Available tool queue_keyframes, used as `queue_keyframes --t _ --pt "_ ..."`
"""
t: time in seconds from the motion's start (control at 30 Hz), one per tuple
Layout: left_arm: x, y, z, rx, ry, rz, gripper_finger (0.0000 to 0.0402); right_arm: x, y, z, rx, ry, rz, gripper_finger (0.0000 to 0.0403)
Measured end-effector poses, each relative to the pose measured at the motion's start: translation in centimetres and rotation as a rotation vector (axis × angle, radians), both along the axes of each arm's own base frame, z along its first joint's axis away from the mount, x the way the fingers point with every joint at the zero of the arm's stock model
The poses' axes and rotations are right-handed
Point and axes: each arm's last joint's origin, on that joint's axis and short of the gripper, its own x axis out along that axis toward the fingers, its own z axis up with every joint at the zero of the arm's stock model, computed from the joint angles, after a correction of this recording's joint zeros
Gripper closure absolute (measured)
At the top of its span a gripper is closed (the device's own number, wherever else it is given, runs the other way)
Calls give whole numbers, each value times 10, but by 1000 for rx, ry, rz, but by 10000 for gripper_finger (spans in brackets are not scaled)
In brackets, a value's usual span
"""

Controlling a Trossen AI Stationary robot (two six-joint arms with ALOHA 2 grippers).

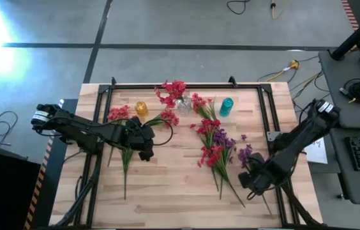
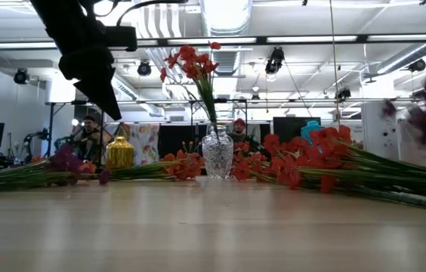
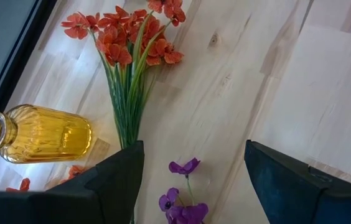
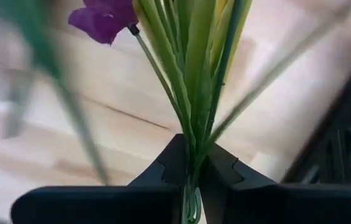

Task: Sort flowers into vase by color
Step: Put the purple flowers into the blue vase

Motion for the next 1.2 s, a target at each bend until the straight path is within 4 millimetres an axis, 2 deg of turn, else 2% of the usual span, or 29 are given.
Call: queue_keyframes --t 0.13,0.27,0.33,0.5,0.6,0.7,0.83,1.0,1.2 --pt "0 0 0 -3 -4 7 139 -3 -13 31 -118 -252 64 381" --pt "1 0 0 -14 -23 25 139 -3 -34 53 -412 -570 113 381" --pt "2 0 1 -17 -33 28 139 -4 -45 63 -581 -674 128 381" --pt "5 -1 2 -25 -70 28 139 -6 -72 83 -1025 -791 111 381" --pt "7 -1 3 -30 -93 28 139 -7 -86 94 -1223 -803 25 381" --pt "8 -2 4 -38 -116 37 139 -4 -98 106 -1285 -786 -64 381" --pt "9 -2 4 -63 -156 97 139 9 -106 120 -1367 -683 -53 381" --pt "12 -3 11 -126 -208 161 139 36 -121 137 -1357 -542 113 381" --pt "15 -10 20 -211 -241 159 139 57 -142 154 -1221 -639 390 381"
